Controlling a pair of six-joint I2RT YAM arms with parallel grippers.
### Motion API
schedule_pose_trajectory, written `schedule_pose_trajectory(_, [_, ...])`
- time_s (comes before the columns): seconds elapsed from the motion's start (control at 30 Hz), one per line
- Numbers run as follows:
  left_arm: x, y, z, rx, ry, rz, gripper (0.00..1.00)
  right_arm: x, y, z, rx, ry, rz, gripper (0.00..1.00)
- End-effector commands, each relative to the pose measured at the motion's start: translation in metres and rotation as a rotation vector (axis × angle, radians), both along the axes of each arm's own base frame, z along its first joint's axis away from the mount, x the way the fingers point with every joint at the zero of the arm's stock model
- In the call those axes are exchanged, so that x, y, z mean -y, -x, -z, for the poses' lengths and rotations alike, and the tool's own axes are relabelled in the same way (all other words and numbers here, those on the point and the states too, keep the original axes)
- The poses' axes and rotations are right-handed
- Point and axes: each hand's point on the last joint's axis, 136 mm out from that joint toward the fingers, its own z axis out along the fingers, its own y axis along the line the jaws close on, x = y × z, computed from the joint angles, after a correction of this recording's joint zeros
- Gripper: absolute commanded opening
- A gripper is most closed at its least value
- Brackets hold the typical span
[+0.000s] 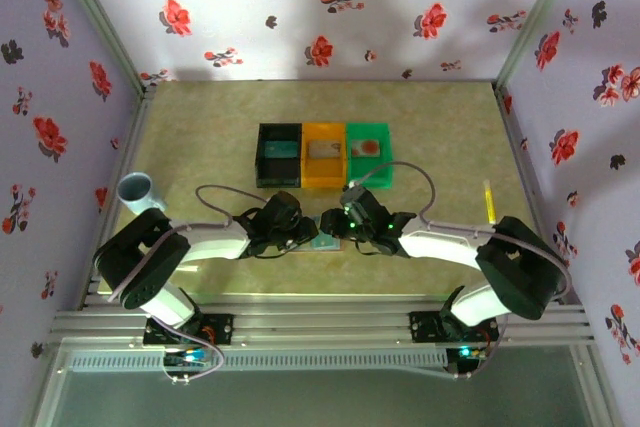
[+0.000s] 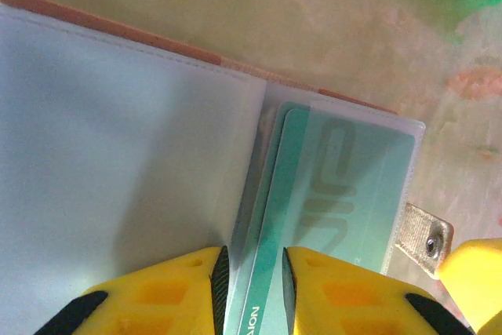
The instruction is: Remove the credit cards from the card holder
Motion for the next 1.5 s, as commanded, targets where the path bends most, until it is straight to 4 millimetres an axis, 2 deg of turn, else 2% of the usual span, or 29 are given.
schedule_pose_trajectory(0.0, [-0.007, 0.004, 0.011, 0.000, -0.050, 0.008, 0.29, -0.005, 0.001, 0.003, -0.005, -0.014, -0.001, 0.35])
schedule_pose_trajectory(0.3, [-0.006, 0.003, 0.010, 0.009, -0.026, -0.003, 0.29, 0.001, 0.002, 0.014, -0.015, 0.011, 0.013, 0.33])
schedule_pose_trajectory(0.67, [-0.007, 0.003, 0.007, 0.016, -0.026, -0.004, 0.27, 0.018, 0.000, 0.023, 0.006, 0.069, 0.060, 0.27])
schedule_pose_trajectory(1.07, [-0.003, 0.000, -0.001, 0.039, 0.013, -0.012, 0.27, 0.021, 0.000, 0.035, -0.008, 0.085, 0.070, 0.24])
schedule_pose_trajectory(1.47, [-0.003, 0.000, -0.001, 0.042, 0.033, -0.020, 0.26, 0.029, 0.002, 0.050, -0.027, 0.109, 0.098, 0.21])
